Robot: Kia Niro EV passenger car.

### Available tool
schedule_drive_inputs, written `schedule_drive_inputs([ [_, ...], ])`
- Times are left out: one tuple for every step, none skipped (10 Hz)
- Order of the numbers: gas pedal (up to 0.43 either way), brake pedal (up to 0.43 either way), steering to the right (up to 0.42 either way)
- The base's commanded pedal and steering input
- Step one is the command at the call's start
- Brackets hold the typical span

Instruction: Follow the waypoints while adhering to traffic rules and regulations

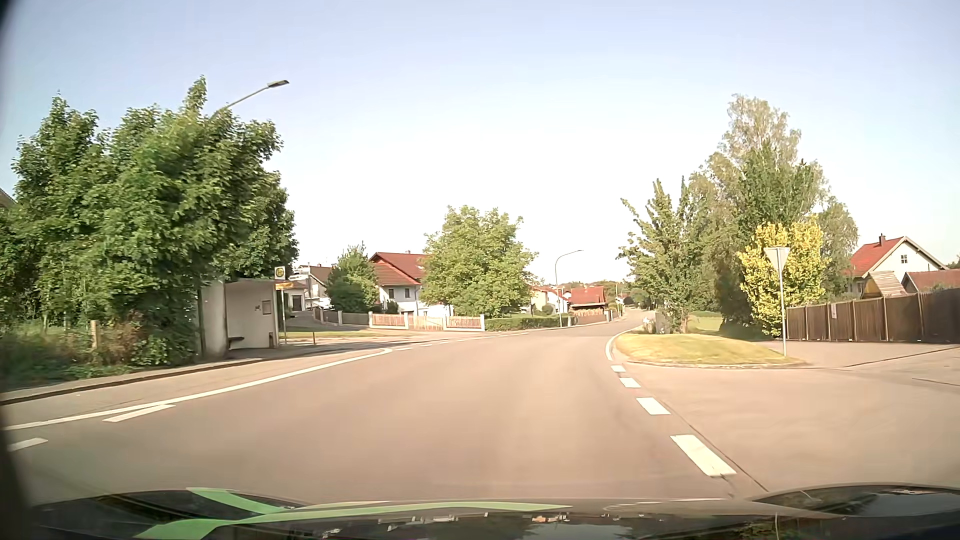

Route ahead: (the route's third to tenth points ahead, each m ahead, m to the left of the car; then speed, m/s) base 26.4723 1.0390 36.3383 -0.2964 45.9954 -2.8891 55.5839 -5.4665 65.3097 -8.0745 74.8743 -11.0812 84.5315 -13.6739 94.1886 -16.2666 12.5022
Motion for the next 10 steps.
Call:
schedule_drive_inputs([
  [0.047, 0.0, 0.015],
  [0.047, 0.0, 0.016],
  [0.047, 0.0, 0.017],
  [0.047, 0.0, 0.022],
  [0.047, 0.0, 0.025],
  [0.047, 0.0, 0.027],
  [0.039, 0.0, 0.027],
  [0.039, 0.0, 0.027],
  [0.059, 0.0, 0.028],
  [0.079, 0.0, 0.027],
])
